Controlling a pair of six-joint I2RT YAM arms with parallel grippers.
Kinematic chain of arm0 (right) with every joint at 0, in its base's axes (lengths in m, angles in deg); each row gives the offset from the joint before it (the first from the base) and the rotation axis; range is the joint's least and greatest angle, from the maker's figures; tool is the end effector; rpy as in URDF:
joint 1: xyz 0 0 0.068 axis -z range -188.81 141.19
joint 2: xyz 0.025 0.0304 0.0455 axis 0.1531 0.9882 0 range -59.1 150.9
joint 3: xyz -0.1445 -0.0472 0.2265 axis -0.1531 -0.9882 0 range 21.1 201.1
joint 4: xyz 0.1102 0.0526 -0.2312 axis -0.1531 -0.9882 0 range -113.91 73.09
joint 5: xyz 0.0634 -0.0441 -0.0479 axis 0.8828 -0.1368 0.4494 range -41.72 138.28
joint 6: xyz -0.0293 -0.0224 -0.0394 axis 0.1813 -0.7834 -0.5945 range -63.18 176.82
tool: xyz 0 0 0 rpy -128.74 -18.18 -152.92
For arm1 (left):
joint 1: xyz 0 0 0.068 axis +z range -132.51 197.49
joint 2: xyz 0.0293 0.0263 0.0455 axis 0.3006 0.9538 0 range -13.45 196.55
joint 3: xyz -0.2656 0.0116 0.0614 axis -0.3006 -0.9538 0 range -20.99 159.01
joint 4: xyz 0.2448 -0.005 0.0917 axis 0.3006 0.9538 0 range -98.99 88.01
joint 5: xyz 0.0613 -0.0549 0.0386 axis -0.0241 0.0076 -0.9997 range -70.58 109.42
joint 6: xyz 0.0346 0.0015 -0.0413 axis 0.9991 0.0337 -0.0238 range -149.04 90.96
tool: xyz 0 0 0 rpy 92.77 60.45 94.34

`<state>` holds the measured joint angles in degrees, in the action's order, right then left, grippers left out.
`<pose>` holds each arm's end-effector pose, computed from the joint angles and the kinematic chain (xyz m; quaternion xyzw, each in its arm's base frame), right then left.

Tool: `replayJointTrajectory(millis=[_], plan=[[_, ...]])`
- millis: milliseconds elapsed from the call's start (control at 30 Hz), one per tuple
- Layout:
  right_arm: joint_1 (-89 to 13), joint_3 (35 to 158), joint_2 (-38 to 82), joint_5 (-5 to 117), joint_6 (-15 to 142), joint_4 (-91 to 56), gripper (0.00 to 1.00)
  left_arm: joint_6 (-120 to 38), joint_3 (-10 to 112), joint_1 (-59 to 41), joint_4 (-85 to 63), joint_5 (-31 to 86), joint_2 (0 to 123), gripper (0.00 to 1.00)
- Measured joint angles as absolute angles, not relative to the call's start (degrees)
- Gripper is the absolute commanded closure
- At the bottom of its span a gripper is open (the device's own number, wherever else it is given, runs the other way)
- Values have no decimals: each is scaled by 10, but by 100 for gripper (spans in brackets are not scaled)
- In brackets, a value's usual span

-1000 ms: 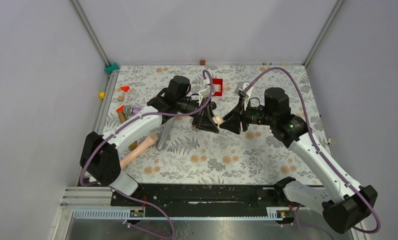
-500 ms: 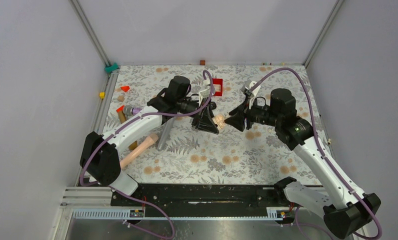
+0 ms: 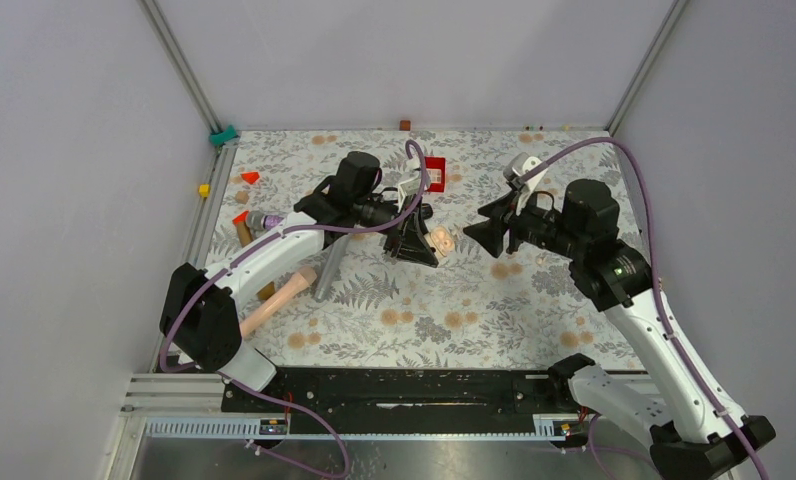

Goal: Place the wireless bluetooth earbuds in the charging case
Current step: Open the charging case, then adjust the earbud at the center of the board.

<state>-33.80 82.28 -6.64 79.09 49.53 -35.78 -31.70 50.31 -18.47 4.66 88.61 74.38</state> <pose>0.1692 0.0991 0.4008 -0.3693 0.6628 0.2966 0.5800 0.2531 -0.2248 0.3217 0.4757 0.6025 -0.6002 0.2246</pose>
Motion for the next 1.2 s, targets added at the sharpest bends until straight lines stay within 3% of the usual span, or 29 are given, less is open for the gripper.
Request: replayJointTrajectory(millis=[567, 767, 867, 1200], plan=[[-310, 879, -27, 648, 460, -400, 33, -270, 504, -174, 86, 864, 739, 100], [-298, 899, 25, 626, 417, -428, 15, -138, 556, -166, 233, 850, 734, 100], [-284, 899, 42, 609, 395, -452, 11, -73, 570, -164, 294, 843, 722, 100], [-183, 857, 92, 537, 369, -494, 18, 6, 538, -159, 354, 838, 691, 100]])
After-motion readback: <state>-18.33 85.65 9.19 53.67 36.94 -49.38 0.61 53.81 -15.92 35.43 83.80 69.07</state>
